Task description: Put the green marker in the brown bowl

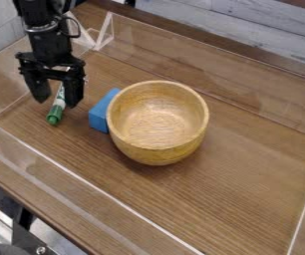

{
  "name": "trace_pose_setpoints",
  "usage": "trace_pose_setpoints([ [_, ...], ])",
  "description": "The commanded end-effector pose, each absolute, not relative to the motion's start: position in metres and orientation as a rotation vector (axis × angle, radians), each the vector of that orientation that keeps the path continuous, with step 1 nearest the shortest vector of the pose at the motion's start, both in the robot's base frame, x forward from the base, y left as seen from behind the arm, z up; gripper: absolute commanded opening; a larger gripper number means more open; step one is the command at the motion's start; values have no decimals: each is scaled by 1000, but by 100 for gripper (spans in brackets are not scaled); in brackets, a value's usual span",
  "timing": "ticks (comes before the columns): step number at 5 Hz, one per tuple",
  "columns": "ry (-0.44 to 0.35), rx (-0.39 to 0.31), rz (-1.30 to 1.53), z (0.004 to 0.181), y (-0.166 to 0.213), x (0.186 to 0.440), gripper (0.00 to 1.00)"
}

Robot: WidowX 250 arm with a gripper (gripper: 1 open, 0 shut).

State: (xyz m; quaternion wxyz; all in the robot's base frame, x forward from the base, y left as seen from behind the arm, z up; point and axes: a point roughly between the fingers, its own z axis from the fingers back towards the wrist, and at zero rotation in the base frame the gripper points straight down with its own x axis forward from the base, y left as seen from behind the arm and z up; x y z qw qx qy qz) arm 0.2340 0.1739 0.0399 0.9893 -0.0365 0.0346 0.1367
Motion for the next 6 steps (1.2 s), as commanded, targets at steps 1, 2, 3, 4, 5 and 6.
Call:
trace_pose_setpoints([
  [1, 28, -54, 290, 45, 183, 237, 100],
  [2, 25, -58, 296, 38, 185, 237, 100],
  [3, 24, -63, 301, 34, 186, 237, 0],
  [4, 29, -61, 297, 38, 186, 237, 0],
  [5, 28, -57, 294, 54, 187, 237, 0],
  [6, 25, -56, 292, 70, 188, 237, 0],
])
